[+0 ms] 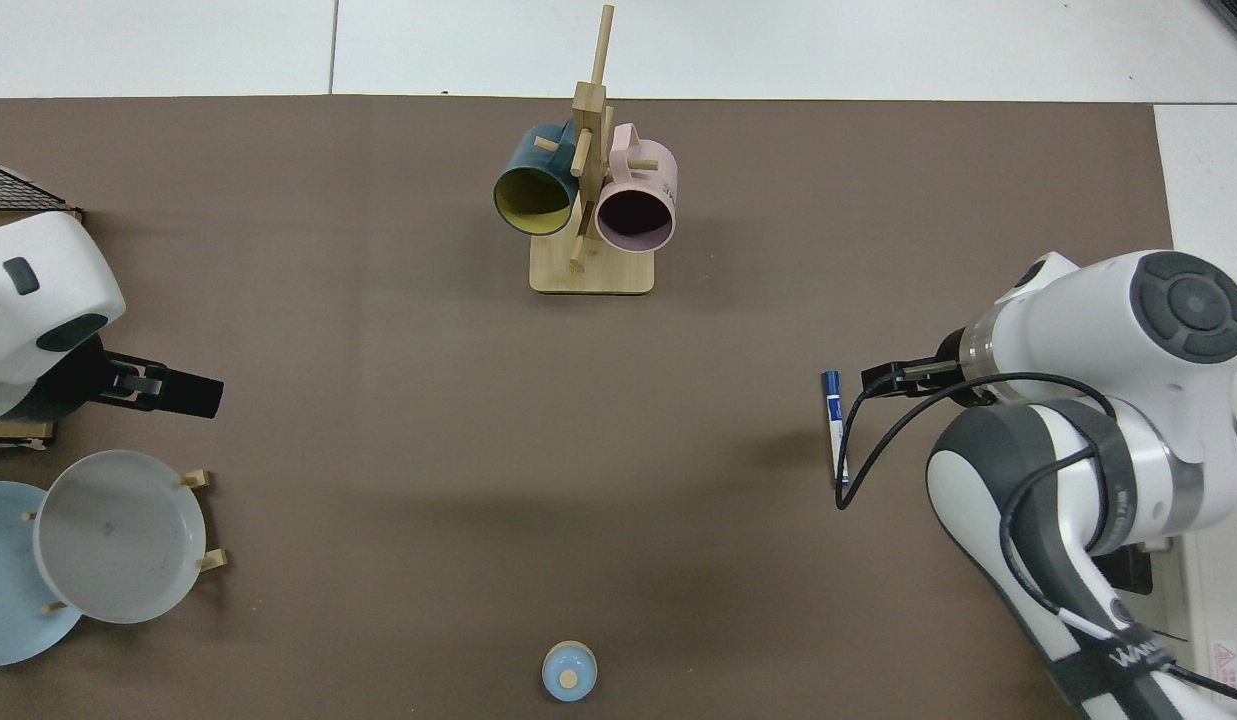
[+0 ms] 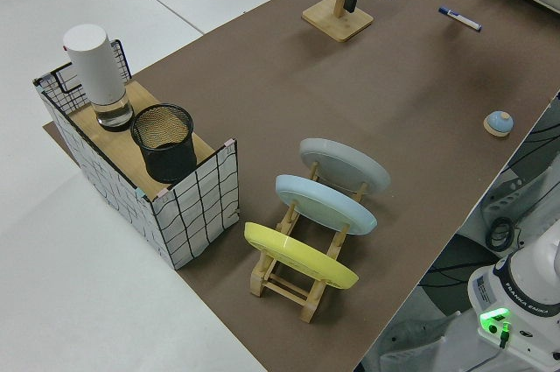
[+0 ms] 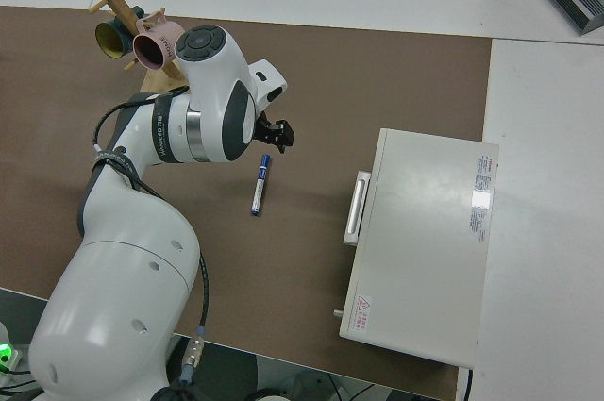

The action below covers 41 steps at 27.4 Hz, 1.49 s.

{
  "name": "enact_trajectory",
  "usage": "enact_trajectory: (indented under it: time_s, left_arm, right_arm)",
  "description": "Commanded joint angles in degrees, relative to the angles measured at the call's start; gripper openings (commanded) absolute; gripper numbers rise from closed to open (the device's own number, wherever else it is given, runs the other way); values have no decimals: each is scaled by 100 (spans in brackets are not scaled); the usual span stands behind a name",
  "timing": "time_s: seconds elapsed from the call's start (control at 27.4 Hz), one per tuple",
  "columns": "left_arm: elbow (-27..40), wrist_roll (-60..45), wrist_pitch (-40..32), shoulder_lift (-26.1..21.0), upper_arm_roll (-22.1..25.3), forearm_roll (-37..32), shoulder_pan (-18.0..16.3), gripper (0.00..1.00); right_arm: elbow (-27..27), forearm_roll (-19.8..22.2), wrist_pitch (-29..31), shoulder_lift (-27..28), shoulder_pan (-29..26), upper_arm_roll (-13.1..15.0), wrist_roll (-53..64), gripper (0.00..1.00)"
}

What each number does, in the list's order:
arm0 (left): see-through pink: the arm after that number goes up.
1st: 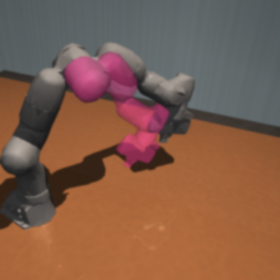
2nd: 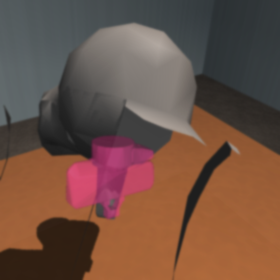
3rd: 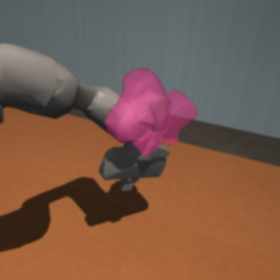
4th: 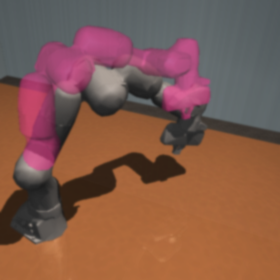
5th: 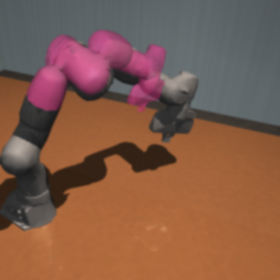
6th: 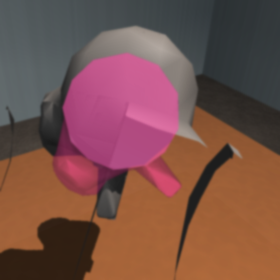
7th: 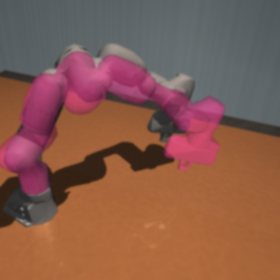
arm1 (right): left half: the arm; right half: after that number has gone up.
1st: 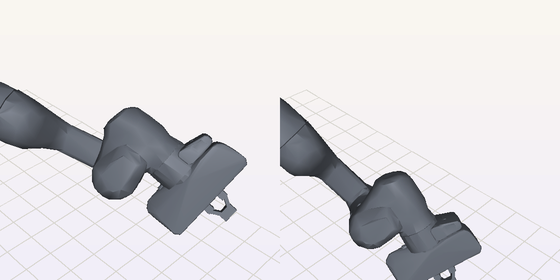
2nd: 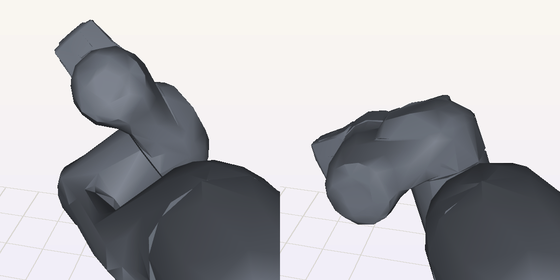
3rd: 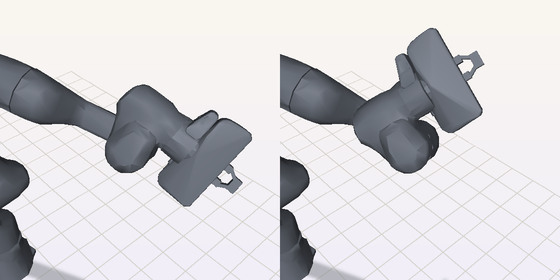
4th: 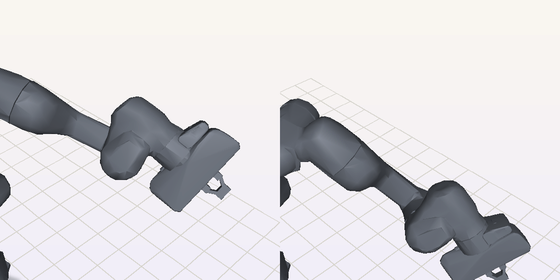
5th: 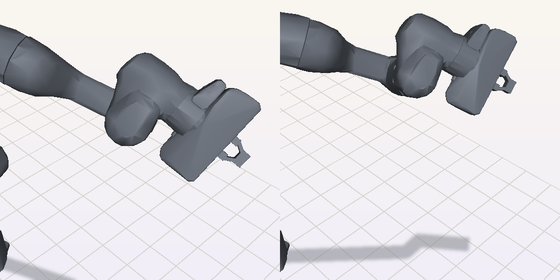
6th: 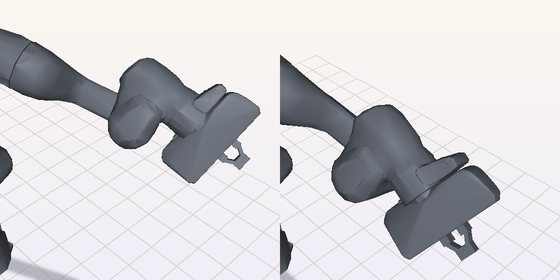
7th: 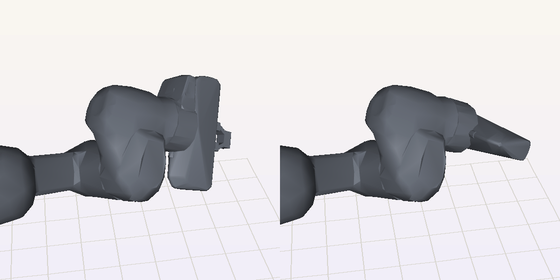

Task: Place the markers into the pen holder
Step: 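Grasp the marker with the right gripper and lift it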

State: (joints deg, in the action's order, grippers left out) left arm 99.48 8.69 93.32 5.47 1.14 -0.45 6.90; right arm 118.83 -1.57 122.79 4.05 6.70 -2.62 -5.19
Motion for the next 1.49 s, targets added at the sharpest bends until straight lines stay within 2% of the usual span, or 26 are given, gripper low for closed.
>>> enact_trajectory:
  time_s: [0.0, 0.29, 0.55, 0.87, 1.09, 1.24, 1.46]
  left_arm:
    - [221, 80, 28, 182, -8, 89, -39, 100]
    - [221, 80, 28, 182, -8, 89, -39, 100]
    - [221, 80, 28, 182, 0, 89, -39, 100]
    - [221, 89, 63, 173, 0, 89, -48, 100]
    - [221, 89, 63, 165, -8, 89, -48, 100]
    - [221, 98, 72, 165, -8, 89, -22, 100]
    - [221, 264, 72, 165, -8, 89, -13, 100]
  right_arm:
    - [88, -80, 324, 227, 86, 7, -114, 99]
    - [378, -72, 895, 508, 165, 7, -193, 98]
    - [405, -45, 1176, 781, 244, 25, -202, 97]
    - [405, 34, 1440, 957, 253, 25, -298, 91]
    - [396, 43, 1616, 1071, 253, 25, -298, 84]
    - [396, 43, 1616, 1080, 253, 25, -307, 73]
    - [396, 43, 1607, 1080, 253, 25, -307, 43]
